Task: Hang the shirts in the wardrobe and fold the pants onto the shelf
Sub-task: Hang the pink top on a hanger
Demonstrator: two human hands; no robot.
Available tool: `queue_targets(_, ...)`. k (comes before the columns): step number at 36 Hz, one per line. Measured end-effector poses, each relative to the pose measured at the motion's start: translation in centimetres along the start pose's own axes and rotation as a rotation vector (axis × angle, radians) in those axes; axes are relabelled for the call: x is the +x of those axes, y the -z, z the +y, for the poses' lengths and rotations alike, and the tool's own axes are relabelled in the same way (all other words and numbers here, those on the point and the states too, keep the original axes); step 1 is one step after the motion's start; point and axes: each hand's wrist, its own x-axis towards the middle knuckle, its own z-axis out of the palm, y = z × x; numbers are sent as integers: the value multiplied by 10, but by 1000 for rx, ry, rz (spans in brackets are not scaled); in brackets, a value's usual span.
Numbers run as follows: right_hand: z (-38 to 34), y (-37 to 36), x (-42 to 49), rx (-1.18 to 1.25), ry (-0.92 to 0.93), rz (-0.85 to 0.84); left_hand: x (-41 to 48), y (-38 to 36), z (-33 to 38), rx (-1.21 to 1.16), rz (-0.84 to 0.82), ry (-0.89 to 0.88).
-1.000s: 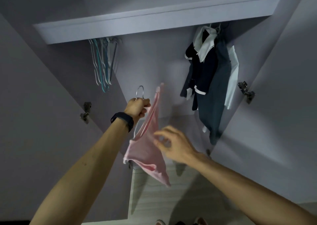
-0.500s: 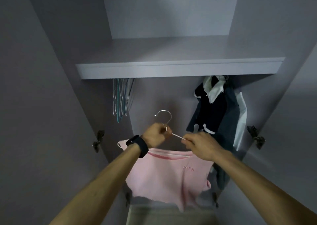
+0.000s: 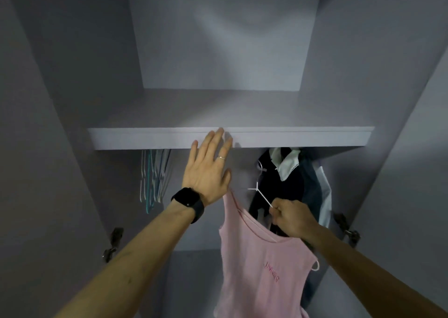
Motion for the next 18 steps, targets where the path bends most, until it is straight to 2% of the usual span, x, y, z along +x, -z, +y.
queue_targets(3,2,14,16,105,-68,9,27,-7,0,84,87,-56)
queue_targets(9,5,19,53,251,-160,-19,50,-52,-2,132,134,-81)
queue_targets(12,8,10,74,144,-187,17,57,-73,-5,162,250,-75)
queue_targets(18,23,-19,125,237,-239,120,78,-102,-12,200,484,-105)
